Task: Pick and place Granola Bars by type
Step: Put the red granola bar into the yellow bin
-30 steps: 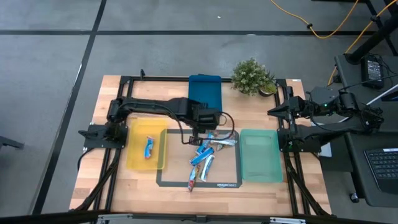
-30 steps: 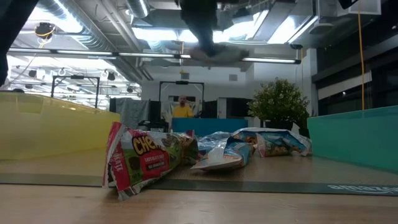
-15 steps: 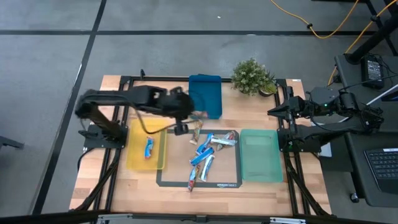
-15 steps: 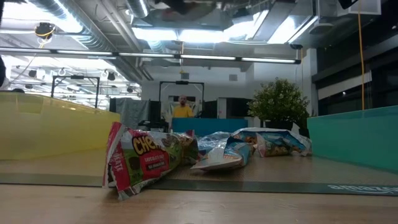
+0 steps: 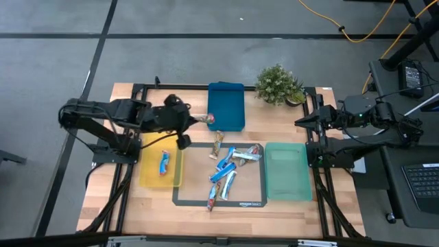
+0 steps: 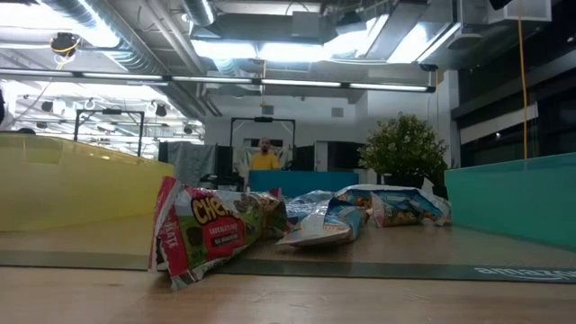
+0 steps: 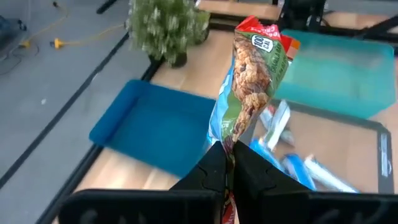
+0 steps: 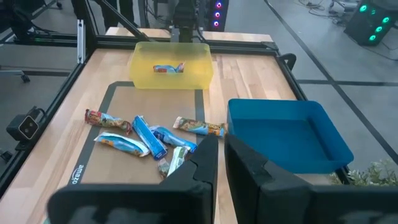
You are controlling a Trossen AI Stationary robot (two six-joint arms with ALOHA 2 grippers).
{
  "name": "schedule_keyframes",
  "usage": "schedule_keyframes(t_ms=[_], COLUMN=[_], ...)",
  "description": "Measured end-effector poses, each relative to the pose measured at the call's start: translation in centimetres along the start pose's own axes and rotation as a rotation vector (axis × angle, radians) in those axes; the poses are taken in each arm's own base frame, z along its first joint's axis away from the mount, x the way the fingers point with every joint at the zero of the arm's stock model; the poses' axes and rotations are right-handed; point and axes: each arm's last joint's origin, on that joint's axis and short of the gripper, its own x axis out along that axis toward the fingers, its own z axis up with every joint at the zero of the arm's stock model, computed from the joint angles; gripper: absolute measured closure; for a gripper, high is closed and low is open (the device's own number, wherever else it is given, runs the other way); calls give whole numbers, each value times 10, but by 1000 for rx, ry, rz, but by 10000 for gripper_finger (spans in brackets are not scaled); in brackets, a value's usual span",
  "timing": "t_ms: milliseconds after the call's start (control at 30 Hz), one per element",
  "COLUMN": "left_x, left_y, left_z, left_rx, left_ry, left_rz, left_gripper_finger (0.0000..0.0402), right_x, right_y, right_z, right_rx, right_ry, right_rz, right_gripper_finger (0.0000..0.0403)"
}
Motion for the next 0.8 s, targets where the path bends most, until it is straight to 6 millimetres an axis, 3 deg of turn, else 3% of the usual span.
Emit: schedule_keyframes(t_ms=[200,367,567,800], left_x=[-26,-41,-47,-51], left_y=[7,11,11,13], left_z=[-30,-40,-45,-60], left_rx=[-42,-85,-127,-187], left_ry=[188,209,222,359], left_rz=[53,109,126,204], left_gripper_finger=[397,394,396,393], right_x=[0,0,0,0], right_y=[0,0,-1,-1], right_z=[0,0,0,1], right_rx=[11,-1,-3,-1], right_ry=[0,0,-2,-8], right_rz=[0,0,-33,-46], right_gripper_finger=[369,369,369,369])
